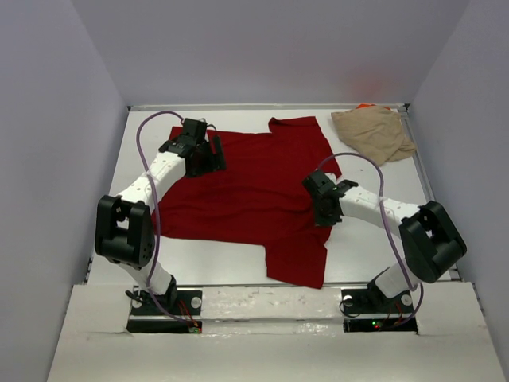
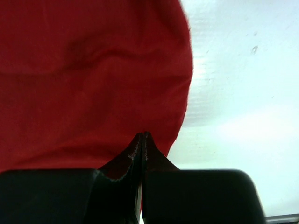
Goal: Fold and stack the t-shirts
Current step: Fold the tshirt
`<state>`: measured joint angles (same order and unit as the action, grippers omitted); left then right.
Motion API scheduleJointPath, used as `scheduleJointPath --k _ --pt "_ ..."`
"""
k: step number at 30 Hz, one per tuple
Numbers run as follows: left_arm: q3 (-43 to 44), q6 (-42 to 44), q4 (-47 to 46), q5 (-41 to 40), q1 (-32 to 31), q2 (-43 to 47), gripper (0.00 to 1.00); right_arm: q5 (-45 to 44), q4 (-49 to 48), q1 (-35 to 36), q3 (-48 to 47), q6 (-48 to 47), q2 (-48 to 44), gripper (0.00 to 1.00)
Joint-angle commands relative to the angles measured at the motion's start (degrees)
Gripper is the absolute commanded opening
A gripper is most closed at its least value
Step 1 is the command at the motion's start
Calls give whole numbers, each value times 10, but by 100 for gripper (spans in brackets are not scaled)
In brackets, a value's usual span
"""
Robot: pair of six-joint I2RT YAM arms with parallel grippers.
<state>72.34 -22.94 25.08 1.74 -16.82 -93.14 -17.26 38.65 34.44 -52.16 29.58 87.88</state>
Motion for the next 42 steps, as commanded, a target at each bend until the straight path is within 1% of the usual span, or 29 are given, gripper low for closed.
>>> scheduleJointPath --k 1,3,7,11,12,16,19,20,23,25,27,29,32,33,35,37,38,40,42 --pt "11 13 12 16 -2 41 87 36 -24 13 14 32 -22 0" --pt "5 14 12 10 -2 43 88 70 -70 13 36 36 -22 0" --pt "-6 15 8 10 -2 46 89 107 -117 21 56 56 13 0" --pt "-8 20 9 10 -2 55 90 107 -150 64 101 106 18 0" --pt "-7 23 11 9 -1 58 90 100 -157 74 112 132 16 0" --pt "-4 28 14 8 -1 62 90 87 -162 134 165 197 -2 0" --pt "-4 30 15 10 -1 62 90 86 -154 164 184 246 -21 0" --pt "-4 31 15 12 -2 62 90 84 -149 183 192 273 -35 0" --pt "-6 33 15 15 -1 60 90 65 -121 208 196 309 -54 0" --pt "-7 34 14 17 -2 60 90 54 -106 222 189 323 -67 0" --pt "-6 35 12 22 -2 60 90 45 -98 222 181 318 -67 0" --pt "-3 35 14 24 -1 59 90 26 -81 222 154 312 -49 0" --pt "-1 36 16 26 -1 60 90 -2 -59 222 105 277 -13 0" --pt "0 38 16 27 -2 60 90 -8 -53 222 93 269 -5 6" --pt "3 39 20 26 -2 60 90 -28 -53 222 55 248 16 12" --pt "4 39 21 25 -1 60 90 -37 -50 222 30 229 32 13" --pt "4 39 21 25 -1 60 90 -37 -48 209 7 221 48 14" --pt "4 38 21 25 -2 61 90 -47 -39 202 -14 196 58 18" --pt "3 38 23 23 -2 65 90 -67 -29 188 -34 182 54 25"
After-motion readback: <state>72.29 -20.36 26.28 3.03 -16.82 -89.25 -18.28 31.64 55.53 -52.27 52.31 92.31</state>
